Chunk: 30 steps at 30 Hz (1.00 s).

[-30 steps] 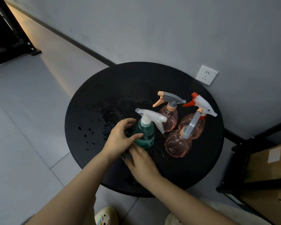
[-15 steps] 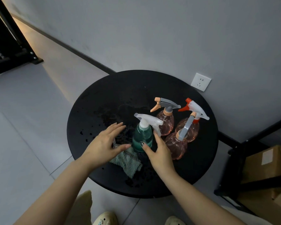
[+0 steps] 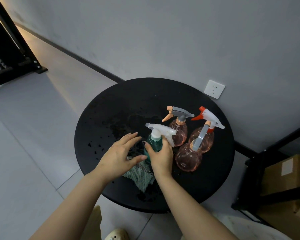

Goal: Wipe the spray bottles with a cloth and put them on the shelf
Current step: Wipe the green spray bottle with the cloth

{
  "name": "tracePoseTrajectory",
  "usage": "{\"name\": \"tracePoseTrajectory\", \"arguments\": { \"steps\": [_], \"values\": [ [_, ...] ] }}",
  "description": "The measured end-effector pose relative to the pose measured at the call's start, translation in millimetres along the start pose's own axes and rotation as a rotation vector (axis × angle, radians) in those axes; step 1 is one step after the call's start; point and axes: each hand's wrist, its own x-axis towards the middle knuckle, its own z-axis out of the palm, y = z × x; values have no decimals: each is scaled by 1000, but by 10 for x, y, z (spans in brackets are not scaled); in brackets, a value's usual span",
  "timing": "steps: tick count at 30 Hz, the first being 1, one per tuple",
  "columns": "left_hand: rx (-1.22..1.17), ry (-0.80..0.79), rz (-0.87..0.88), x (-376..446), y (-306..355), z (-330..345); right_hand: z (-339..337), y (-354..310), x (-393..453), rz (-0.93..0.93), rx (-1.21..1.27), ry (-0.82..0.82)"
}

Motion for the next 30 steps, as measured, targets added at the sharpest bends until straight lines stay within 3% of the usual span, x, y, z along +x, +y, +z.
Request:
{"name": "tracePoseTrajectory", "arguments": {
  "steps": [10,15,23,30],
  "values": [
    [46,-44,2,4,-8,34,28,217,37,38,-78,-19],
    [63,-61,5,11,-65,32,-70,324,-216,-33,-75,-3],
    [79,-62,5,16,-31,11,-376,159,-283,-77,19,144],
    [87,-64,24,13,-60,12,-481,-298,121,-238,156,-4]
  ]
}}
